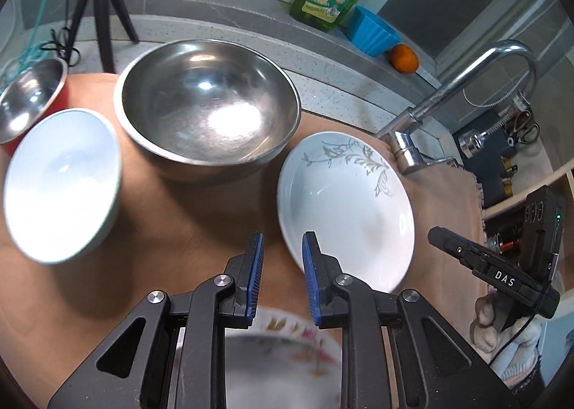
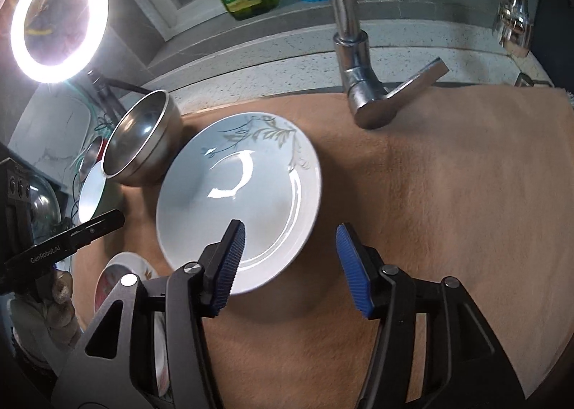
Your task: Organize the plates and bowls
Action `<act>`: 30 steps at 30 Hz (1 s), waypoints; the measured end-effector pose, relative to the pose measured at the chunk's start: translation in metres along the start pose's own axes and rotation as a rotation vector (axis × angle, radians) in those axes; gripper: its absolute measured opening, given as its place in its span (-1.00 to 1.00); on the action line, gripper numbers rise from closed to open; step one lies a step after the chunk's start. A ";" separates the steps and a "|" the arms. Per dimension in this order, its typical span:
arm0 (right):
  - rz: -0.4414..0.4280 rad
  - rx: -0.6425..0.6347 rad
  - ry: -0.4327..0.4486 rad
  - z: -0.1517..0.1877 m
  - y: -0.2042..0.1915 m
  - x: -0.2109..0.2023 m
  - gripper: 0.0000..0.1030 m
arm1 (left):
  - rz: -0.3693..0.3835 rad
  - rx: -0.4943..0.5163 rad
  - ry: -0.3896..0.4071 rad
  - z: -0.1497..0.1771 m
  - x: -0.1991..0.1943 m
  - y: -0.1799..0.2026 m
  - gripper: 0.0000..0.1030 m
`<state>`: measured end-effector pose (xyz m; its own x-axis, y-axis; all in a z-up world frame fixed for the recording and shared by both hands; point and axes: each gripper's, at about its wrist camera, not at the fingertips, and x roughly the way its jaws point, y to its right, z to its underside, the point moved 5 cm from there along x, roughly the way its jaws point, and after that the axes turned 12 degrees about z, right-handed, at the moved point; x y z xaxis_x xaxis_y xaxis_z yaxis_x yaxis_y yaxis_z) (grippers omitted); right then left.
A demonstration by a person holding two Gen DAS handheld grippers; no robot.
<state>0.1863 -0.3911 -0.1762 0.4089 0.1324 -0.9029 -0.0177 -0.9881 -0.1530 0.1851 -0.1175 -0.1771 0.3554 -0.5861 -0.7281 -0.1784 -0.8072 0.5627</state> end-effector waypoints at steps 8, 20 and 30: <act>-0.034 0.045 -0.055 -0.020 0.016 0.032 -0.24 | -0.022 -0.021 -0.019 -0.012 0.022 -0.005 -0.60; -0.081 0.043 -0.117 -0.031 0.015 0.062 -0.72 | -0.017 -0.026 -0.053 -0.019 0.042 -0.006 -0.62; -0.103 0.033 -0.142 -0.034 0.006 0.071 -0.84 | -0.021 -0.017 -0.066 -0.021 0.047 -0.007 -0.75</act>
<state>0.2458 -0.3902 -0.2275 0.2774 0.2446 -0.9291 -0.0138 -0.9659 -0.2584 0.2227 -0.1382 -0.2070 0.2973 -0.5730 -0.7637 -0.1556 -0.8182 0.5534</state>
